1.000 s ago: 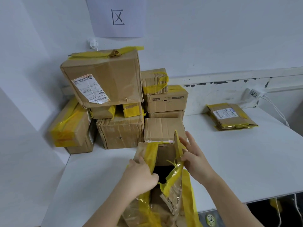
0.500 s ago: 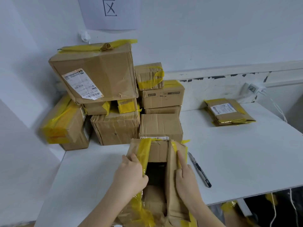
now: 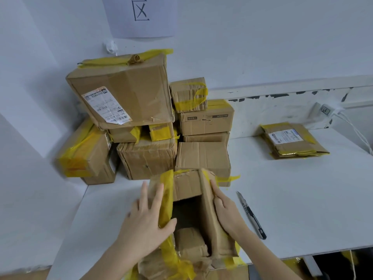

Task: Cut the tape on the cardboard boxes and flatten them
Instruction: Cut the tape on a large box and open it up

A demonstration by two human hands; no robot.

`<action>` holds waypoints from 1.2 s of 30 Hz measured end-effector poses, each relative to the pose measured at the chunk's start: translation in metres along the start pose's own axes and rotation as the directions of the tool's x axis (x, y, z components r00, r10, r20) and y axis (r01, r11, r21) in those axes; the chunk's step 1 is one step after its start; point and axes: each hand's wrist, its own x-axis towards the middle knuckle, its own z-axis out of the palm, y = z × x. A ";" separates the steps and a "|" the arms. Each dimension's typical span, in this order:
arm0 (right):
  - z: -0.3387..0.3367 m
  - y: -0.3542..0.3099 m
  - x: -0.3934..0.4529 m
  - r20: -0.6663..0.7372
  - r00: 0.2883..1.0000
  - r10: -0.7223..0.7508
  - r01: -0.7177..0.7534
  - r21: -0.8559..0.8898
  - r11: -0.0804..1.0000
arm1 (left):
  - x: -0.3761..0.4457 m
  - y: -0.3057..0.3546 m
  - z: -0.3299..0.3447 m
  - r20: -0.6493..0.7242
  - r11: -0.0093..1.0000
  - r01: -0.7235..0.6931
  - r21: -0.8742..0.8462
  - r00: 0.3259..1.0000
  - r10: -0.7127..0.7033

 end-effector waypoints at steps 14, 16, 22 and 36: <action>-0.042 -0.059 0.083 0.413 0.839 -0.356 0.540 -0.542 0.644 | 0.037 -0.005 -0.026 -0.121 0.735 -0.669 0.111 0.725 0.678; -0.040 -0.072 0.081 0.406 0.792 -0.456 0.610 -0.561 0.560 | 0.036 0.000 -0.015 -0.142 0.752 -0.653 0.087 0.739 0.658; -0.085 -0.047 0.088 -0.155 0.940 -0.303 0.325 0.146 0.934 | 0.029 -0.004 0.002 -0.089 0.970 -0.236 -0.061 0.969 0.230; -0.039 0.121 0.034 -0.099 0.867 0.489 -0.452 -0.570 0.686 | 0.031 0.009 0.015 -0.498 0.983 -0.182 0.006 0.852 0.161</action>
